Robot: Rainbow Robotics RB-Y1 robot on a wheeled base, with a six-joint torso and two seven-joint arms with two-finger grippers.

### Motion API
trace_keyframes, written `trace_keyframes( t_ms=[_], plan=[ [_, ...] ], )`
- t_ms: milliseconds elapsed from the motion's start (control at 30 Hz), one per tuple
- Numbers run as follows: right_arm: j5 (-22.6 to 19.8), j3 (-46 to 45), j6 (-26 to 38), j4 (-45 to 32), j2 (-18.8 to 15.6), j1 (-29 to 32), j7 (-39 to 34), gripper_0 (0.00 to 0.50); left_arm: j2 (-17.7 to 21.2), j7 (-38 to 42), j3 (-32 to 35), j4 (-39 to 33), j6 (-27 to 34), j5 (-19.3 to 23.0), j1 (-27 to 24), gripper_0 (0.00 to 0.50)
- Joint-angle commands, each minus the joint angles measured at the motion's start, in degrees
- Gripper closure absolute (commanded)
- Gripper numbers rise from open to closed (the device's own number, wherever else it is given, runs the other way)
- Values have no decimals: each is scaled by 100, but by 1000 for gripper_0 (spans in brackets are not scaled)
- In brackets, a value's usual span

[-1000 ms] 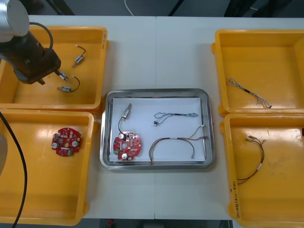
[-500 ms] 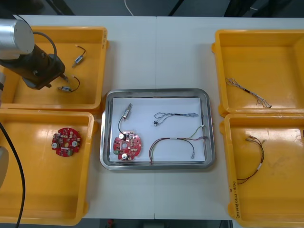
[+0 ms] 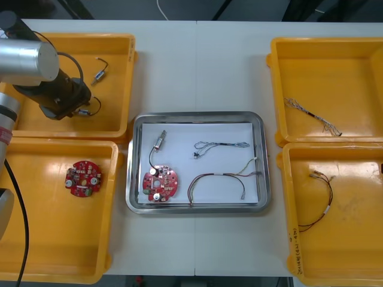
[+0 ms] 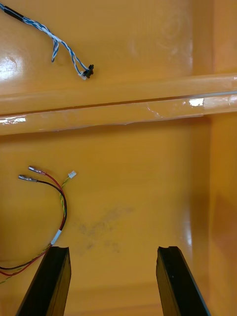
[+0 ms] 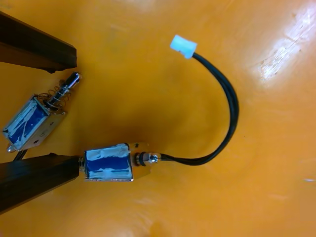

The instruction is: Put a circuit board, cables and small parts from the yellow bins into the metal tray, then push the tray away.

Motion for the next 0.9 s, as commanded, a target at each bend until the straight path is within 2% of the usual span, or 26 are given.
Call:
trace_keyframes(
  t_ms=[33, 467, 500, 533, 567, 900],
  plan=[
    [-20, 60, 18, -184, 69, 126, -183, 0, -135, 514, -213, -11, -53, 111, 26, 0],
    [-47, 60, 18, -184, 69, 126, -191, 0, -179, 602, -441, -11, -212, 164, 167, 0],
    [-47, 60, 18, -184, 69, 126, -183, 0, -188, 602, -459, -11, -229, 155, 175, 53],
    [-47, 60, 18, -184, 69, 126, -183, 0, -188, 602, -459, -11, -247, 164, 175, 311],
    [-55, 60, 18, -184, 69, 126, -183, 0, -188, 602, -459, -11, -247, 164, 175, 498],
    [-82, 60, 18, -184, 69, 126, -183, 0, -179, 602, -441, -20, -238, 147, 167, 500]
  ],
)
